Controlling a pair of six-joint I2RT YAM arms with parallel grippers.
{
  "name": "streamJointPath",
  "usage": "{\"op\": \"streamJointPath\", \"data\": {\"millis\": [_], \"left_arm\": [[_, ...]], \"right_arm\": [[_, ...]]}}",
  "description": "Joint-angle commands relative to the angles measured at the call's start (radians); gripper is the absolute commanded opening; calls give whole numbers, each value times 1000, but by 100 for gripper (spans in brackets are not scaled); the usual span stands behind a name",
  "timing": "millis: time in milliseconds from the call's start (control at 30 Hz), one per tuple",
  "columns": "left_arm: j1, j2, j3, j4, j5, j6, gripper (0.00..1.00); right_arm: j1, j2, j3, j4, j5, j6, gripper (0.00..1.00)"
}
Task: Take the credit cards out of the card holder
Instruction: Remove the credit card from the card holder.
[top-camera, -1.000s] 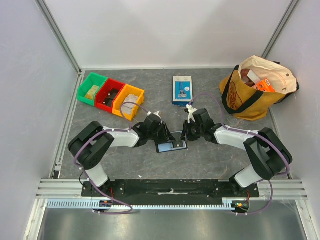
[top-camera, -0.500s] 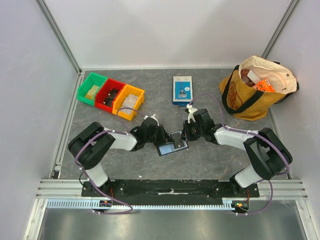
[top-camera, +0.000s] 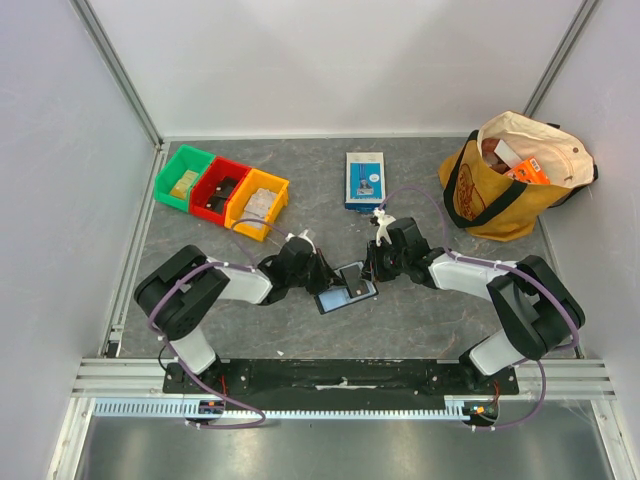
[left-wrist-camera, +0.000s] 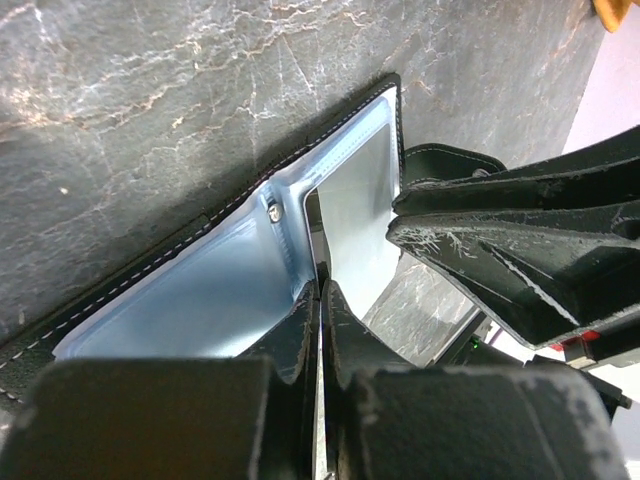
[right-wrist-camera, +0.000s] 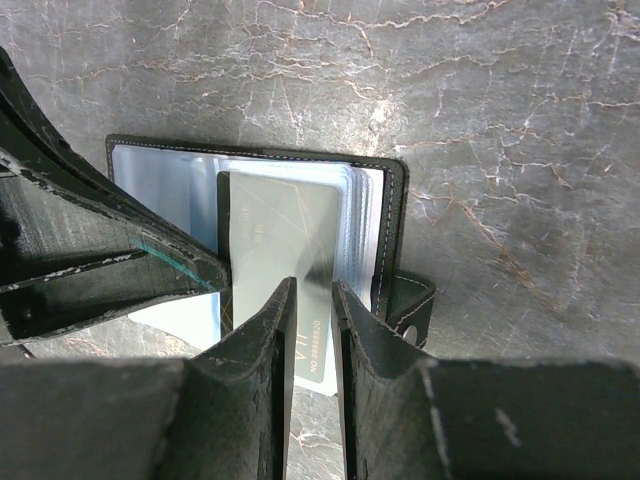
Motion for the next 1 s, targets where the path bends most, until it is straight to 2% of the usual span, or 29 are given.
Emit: {"op": "streamJointPath", "data": {"millis": [0, 433, 733, 967], "left_arm": [[-4, -64, -12, 106, 26, -43, 2], [-4, -128, -75, 15, 11, -55, 2], [-4, -91, -50, 34, 2, -63, 26], [-4, -58, -36, 6, -15, -73, 29]], "right_arm": [[10, 5, -27, -12, -12, 19, 27], [10, 32, -33, 2, 2, 27, 26], [10, 37, -42, 16, -19, 25, 26], [12, 36, -47, 22, -24, 30, 26]]}}
